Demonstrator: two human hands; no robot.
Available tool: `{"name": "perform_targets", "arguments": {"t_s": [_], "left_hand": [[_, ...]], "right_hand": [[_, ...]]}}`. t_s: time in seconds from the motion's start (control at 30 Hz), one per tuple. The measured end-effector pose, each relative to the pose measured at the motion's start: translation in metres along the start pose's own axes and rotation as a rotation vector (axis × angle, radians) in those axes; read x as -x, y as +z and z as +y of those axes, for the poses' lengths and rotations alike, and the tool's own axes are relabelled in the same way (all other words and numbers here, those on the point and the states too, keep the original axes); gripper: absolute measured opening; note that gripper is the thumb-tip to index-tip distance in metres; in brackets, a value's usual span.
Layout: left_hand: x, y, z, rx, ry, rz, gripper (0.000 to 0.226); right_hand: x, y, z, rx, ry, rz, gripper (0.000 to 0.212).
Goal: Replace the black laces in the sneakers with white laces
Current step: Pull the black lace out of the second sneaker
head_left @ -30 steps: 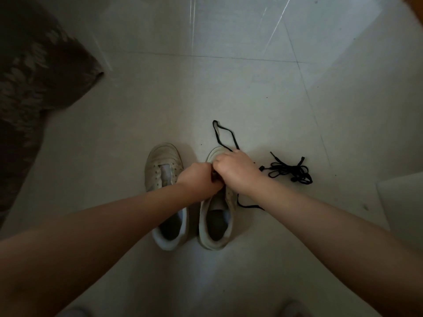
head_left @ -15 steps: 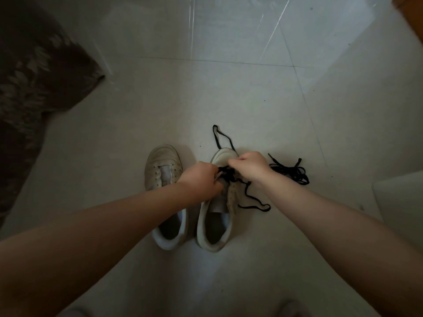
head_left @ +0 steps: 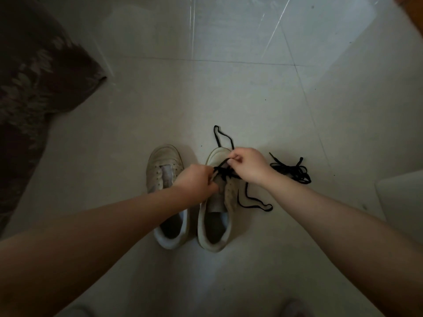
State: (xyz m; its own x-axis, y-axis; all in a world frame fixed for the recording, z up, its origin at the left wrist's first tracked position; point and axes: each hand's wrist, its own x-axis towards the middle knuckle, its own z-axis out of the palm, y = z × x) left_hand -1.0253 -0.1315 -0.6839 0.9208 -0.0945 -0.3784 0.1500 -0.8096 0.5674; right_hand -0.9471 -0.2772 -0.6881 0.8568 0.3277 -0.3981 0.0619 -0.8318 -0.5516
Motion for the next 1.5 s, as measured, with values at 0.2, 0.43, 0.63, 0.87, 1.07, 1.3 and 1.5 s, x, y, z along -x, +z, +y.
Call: {"name": "perform_targets", "arguments": {"t_s": [0.2, 0.43, 0.63, 0.87, 1.07, 1.3, 1.5], "left_hand": [[-0.006, 0.002, 0.009, -0.009, 0.012, 0.038, 0.032], [-0.006, 0.002, 0.014, -0.035, 0.088, 0.016, 0.014], [-0.003, 0.002, -0.001, -0.016, 0.019, 0.004, 0.033], [-0.003, 0.003, -0.004, 0.003, 0.025, 0.002, 0.031], [-0.006, 0.006, -0.002, 0.005, 0.045, 0.079, 0.034], [-0.008, 0.0, -0.012, 0.039, 0.024, 0.077, 0.024], [-0.012, 0.006, -0.011, 0.016, 0.018, 0.09, 0.017]], "right_hand": [[0.003, 0.002, -0.001, -0.196, 0.197, -0.014, 0.016], [0.002, -0.006, -0.02, 0.48, -0.248, -0.162, 0.022], [0.001, -0.007, -0.015, -0.475, 0.142, -0.08, 0.015], [0.004, -0.022, -0.016, -0.371, 0.218, -0.165, 0.025], [0.007, -0.019, -0.023, 0.147, -0.139, -0.224, 0.019], [0.0, -0.028, -0.011, -1.047, 0.329, 0.014, 0.031], [0.008, -0.024, -0.01, 0.062, 0.066, -0.177, 0.041]]}}
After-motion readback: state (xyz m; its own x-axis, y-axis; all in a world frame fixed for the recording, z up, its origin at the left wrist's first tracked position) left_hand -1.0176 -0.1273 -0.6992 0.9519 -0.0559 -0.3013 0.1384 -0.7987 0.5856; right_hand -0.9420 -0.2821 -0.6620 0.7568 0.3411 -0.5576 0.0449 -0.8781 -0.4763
